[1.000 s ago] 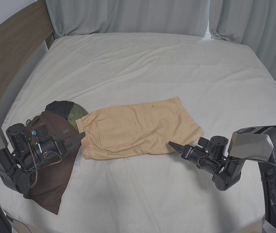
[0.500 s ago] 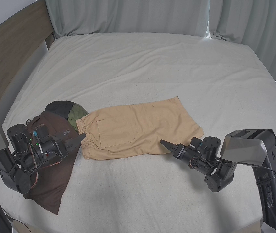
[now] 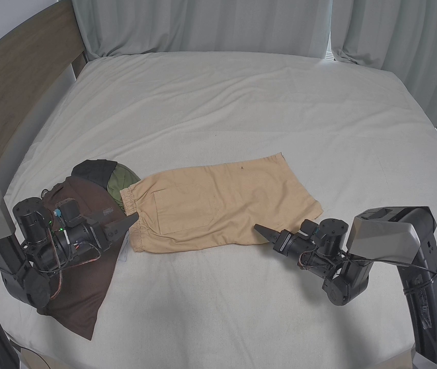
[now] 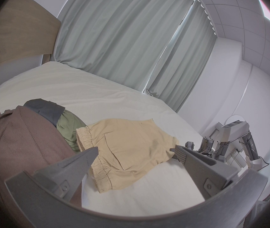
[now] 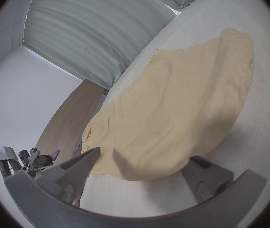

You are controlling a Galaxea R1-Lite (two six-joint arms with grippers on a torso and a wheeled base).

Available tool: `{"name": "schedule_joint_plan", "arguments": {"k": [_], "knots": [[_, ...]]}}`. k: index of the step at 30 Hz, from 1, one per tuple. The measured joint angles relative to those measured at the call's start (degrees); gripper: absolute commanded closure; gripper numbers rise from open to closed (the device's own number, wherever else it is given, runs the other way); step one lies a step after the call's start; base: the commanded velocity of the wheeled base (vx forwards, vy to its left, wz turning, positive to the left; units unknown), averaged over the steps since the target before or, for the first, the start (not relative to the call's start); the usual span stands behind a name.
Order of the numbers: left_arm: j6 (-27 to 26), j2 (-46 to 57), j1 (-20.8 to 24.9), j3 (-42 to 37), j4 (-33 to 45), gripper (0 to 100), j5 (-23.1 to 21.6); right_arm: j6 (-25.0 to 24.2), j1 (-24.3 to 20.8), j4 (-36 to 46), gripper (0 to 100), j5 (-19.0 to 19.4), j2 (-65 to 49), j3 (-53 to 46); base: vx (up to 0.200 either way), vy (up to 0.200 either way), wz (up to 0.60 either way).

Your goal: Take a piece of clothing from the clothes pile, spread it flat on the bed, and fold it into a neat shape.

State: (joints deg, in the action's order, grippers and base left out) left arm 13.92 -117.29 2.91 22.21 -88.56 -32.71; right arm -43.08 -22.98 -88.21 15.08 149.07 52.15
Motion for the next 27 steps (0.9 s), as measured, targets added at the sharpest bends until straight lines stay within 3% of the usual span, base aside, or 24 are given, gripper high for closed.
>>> {"name": "schedule_joint_plan", "arguments": {"k": [14, 19, 27], "knots": [[-0.02, -1.15, 0.09, 0.13, 0.0, 0, 0.0, 0.06, 0.05, 0.02, 100, -0.11, 1.01, -0.09, 0.0, 0.0, 0.0], [-0.13, -2.12, 0.09, 0.3, -0.01, 0, -0.07, 0.59, -0.15, 0.02, 100, -2.08, 0.55, -0.89, 0.0, 0.0, 0.0], [-0.16, -3.11, 0.0, 0.41, -0.01, 0, -0.13, 2.9, -0.15, 0.05, 100, -2.47, -2.73, -7.31, 0.0, 0.0, 0.0]]}}
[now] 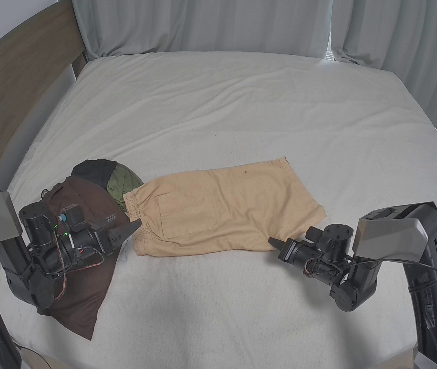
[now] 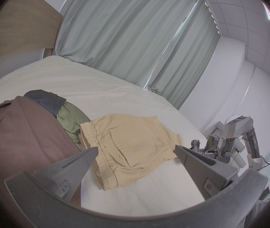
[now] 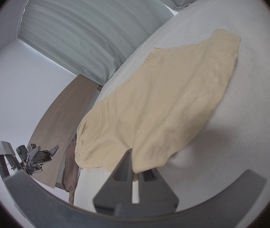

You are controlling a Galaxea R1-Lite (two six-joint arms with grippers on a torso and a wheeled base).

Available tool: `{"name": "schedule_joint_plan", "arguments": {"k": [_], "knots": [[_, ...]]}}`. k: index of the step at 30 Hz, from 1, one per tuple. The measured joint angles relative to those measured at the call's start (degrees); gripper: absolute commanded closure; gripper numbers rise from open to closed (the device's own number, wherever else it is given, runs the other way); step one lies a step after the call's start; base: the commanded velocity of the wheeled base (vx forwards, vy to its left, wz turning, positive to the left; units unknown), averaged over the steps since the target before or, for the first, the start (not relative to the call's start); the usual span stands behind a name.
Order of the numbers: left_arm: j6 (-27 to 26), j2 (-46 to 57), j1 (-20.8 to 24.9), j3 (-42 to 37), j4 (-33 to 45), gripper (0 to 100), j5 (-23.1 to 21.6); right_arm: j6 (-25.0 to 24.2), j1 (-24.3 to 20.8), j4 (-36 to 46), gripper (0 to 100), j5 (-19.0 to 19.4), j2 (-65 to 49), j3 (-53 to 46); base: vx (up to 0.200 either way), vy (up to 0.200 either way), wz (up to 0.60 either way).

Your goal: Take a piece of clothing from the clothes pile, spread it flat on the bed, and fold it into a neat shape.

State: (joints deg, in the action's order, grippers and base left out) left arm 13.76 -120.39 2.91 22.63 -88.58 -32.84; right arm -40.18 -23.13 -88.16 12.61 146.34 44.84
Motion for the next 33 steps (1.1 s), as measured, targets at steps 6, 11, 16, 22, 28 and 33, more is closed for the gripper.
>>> {"name": "schedule_joint_plan", "arguments": {"k": [6, 11, 16, 22, 28, 33], "knots": [[0.0, -0.69, -0.09, 0.11, 0.0, 0, -0.11, 0.69, 0.06, -0.02, 100, -0.07, -4.3, -7.39, 0.0, 0.0, 0.0], [0.05, -1.29, -0.13, 0.2, 0.01, 0, -0.17, 3.04, -0.11, -0.02, 100, -0.67, -7.58, -13.56, 0.0, 0.0, 0.0], [0.16, -2.01, -0.24, 0.38, 0.0, 0, -0.28, 4.5, -0.18, -0.05, 100, -1.01, -11.36, -21.31, 0.0, 0.0, 0.0], [0.2, -2.68, -0.28, 0.59, 0.0, 0, -0.38, 5.97, -0.22, -0.05, 100, -1.06, -16.07, -31.31, 0.0, 0.0, 0.0], [0.16, -3.15, -0.05, 0.63, 0.0, 0, -2.82, 8.11, -0.29, 0.02, 100, -0.95, -17.53, -37.62, 0.0, 0.0, 0.0], [0.17, -3.36, -0.02, 0.61, -0.07, 0, -4.4, 8.19, -0.33, -0.02, 100, -0.87, -17.44, -38.47, 0.0, 0.0, 0.0]]}}
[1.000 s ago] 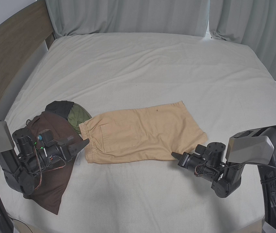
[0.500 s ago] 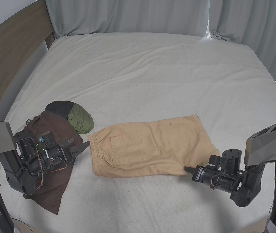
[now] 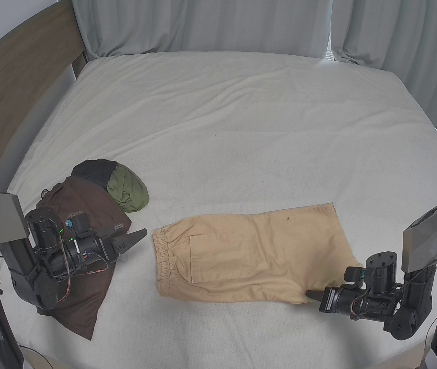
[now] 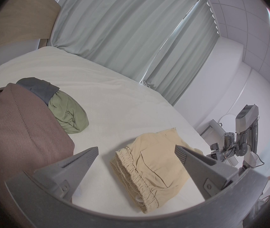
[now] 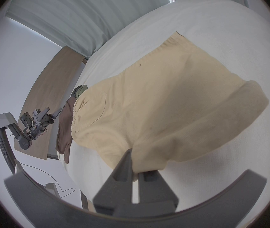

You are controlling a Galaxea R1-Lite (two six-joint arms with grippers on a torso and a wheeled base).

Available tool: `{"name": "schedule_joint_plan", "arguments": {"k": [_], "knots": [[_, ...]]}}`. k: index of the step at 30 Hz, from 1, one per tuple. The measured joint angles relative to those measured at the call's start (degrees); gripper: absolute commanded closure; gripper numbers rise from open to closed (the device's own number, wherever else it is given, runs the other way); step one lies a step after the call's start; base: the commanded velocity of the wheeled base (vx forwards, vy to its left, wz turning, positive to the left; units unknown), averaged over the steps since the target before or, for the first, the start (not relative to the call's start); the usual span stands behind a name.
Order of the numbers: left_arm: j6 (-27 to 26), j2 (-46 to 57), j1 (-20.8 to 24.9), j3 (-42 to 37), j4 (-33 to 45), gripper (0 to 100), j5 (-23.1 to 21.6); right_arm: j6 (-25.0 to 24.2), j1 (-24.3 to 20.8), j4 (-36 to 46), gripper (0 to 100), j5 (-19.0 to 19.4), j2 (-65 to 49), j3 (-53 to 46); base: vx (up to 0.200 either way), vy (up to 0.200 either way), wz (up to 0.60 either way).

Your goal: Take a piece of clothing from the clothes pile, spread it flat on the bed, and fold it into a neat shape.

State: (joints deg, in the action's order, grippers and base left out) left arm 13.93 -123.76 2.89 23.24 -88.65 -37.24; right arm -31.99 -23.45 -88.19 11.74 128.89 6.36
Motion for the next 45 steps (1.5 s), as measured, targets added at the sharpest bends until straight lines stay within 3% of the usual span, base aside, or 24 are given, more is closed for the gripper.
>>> {"name": "schedule_joint_plan", "arguments": {"k": [2, 3, 11, 23, 28, 32, 37, 45], "knots": [[0.07, -0.09, 0.09, -0.02, 0.0, 0, -0.06, -0.04, -0.02, 0.02, 100, 0.07, 0.3, -0.04, 0.0, 0.0, 0.0], [0.1, -0.11, 0.17, -0.02, -0.02, 0, -0.11, -0.06, -0.05, 0.02, 0, 0.09, 0.46, -0.04, 0.0, 0.0, 0.0], [0.16, -0.22, 0.88, -0.45, 0.02, 0, -2.52, 0.46, -1.01, 0.11, 0, 1.17, 0.85, -2.86, 0.0, 0.0, 0.0], [-0.15, -1.55, 0.69, -0.89, 0.02, 0, -4.66, 1.01, -11.48, 0.13, 0, 5.41, -3.86, -5.33, 0.0, 0.0, 0.0], [-0.11, -2.32, 0.77, -1.28, 0.05, 0, -5.69, 0.98, -13.25, 0.11, 0, 7.3, -9.4, -5.29, 0.0, 0.0, 0.0], [-0.26, -3.45, 0.99, -1.5, 0.02, 0, -6.9, 1.08, -12.43, 0.09, 0, 8.84, -14.09, -4.41, 0.0, 0.0, 0.0], [0.27, -4.88, 1.44, -2.05, 0.0, 0, -7.53, 1.83, -7.57, 0.11, 0, 11.76, -19.75, -3.5, 0.0, 0.0, 0.0], [8.64, -7.0, 4.66, -4.02, 0.05, 0, -7.27, 2.18, -4.46, 0.16, 0, 12.59, -23.95, -3.5, 0.0, 0.0, 0.0]]}}
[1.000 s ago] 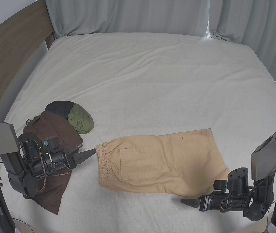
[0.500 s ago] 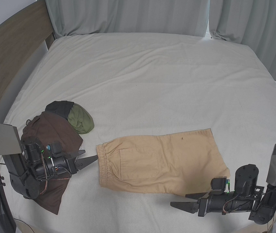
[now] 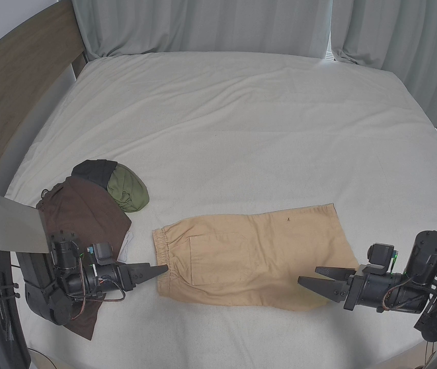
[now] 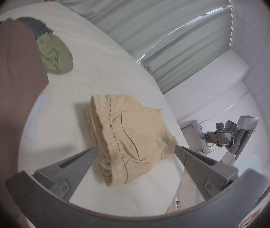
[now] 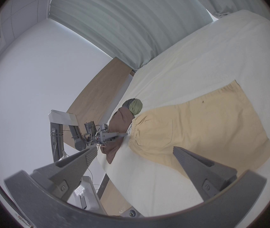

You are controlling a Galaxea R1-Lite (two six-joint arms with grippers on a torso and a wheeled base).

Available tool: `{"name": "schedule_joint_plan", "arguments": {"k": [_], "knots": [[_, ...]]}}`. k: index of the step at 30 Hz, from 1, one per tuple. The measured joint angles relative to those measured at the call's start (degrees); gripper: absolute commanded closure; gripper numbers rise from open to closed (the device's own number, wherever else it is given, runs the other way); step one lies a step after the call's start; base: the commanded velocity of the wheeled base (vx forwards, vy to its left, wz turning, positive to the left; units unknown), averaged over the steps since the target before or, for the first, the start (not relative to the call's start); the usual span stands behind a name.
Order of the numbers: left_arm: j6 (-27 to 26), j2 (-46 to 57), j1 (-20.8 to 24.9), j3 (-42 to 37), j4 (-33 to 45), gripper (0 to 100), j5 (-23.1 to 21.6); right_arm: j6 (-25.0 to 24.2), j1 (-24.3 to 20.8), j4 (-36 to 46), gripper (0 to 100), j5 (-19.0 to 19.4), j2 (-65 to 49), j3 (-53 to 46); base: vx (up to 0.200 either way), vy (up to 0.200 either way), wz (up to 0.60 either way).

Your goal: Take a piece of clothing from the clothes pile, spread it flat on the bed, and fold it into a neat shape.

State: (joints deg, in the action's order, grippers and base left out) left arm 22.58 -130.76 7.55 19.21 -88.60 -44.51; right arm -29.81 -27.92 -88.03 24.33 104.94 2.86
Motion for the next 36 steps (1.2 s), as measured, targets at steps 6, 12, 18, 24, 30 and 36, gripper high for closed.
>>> {"name": "schedule_joint_plan", "arguments": {"k": [6, 12, 18, 24, 30, 36], "knots": [[1.04, -3.64, 1.05, 0.05, -0.02, 0, 1.79, 0.09, 0.3, 0.01, 0, -0.06, -0.66, -0.3, 0.0, 0.0, 0.0], [1.15, -8.63, 3.32, 0.99, -0.07, 0, 6.02, 1.67, 0.22, 0.01, 0, -0.06, -0.5, -1.11, 0.0, 0.0, 0.0], [2.52, -11.08, 5.55, 1.71, -0.3, 0, 6.72, 2.02, 0.28, 0.0, 0, -0.06, -0.15, -1.35, 0.0, 0.0, 0.0], [12.51, -10.9, 7.11, 2.34, -0.16, 0, 8.39, 2.82, 0.17, 0.0, 0, -0.06, 0.6, -1.33, 0.0, 0.0, 0.0], [23.19, -8.83, 9.65, 4.6, 0.13, 0, 12.7, 4.08, -0.06, -0.02, 0, -0.09, 1.97, -1.18, 0.0, 0.0, 0.0], [25.67, -7.52, 11.85, 5.78, 0.09, 0, 14.7, 4.33, -0.17, -0.02, 0, -0.09, 2.94, -1.11, 0.0, 0.0, 0.0]]}}
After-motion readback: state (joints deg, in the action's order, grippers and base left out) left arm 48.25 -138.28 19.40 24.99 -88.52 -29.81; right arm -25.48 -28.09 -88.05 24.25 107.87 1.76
